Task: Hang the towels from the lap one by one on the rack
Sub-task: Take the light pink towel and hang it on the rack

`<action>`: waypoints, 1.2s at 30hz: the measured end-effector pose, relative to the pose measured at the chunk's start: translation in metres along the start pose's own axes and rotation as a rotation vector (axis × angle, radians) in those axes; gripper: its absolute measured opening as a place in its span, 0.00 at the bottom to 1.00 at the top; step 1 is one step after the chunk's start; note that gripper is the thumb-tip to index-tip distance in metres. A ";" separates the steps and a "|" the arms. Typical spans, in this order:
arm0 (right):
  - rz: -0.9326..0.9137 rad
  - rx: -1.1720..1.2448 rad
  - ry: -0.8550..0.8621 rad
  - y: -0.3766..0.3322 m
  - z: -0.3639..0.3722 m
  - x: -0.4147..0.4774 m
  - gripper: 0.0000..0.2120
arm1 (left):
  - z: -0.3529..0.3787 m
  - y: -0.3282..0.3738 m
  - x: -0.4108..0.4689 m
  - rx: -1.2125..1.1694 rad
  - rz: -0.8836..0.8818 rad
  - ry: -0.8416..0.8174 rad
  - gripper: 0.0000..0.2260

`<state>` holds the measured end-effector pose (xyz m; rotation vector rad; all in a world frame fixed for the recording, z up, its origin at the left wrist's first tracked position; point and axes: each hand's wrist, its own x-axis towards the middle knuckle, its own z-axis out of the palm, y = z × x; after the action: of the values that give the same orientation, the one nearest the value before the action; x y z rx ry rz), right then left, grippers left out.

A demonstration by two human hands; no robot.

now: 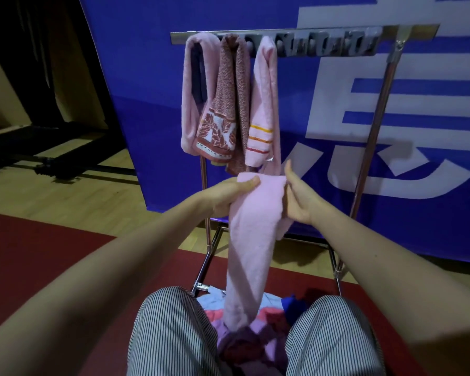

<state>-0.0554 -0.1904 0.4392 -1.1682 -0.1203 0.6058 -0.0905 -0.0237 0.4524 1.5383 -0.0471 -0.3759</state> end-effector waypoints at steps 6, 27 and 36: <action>0.161 -0.175 -0.173 0.021 0.000 -0.019 0.43 | 0.007 0.026 0.004 -0.193 0.043 0.214 0.18; 0.231 -0.439 0.176 0.005 -0.023 -0.012 0.36 | -0.022 -0.037 0.000 0.328 0.289 0.173 0.13; -0.293 -0.501 0.298 -0.004 0.015 0.010 0.22 | 0.004 0.023 0.008 0.472 0.160 -0.116 0.12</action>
<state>-0.0513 -0.1741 0.4465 -1.6754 -0.1916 0.1353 -0.0793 -0.0304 0.4739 1.9602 -0.3697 -0.3401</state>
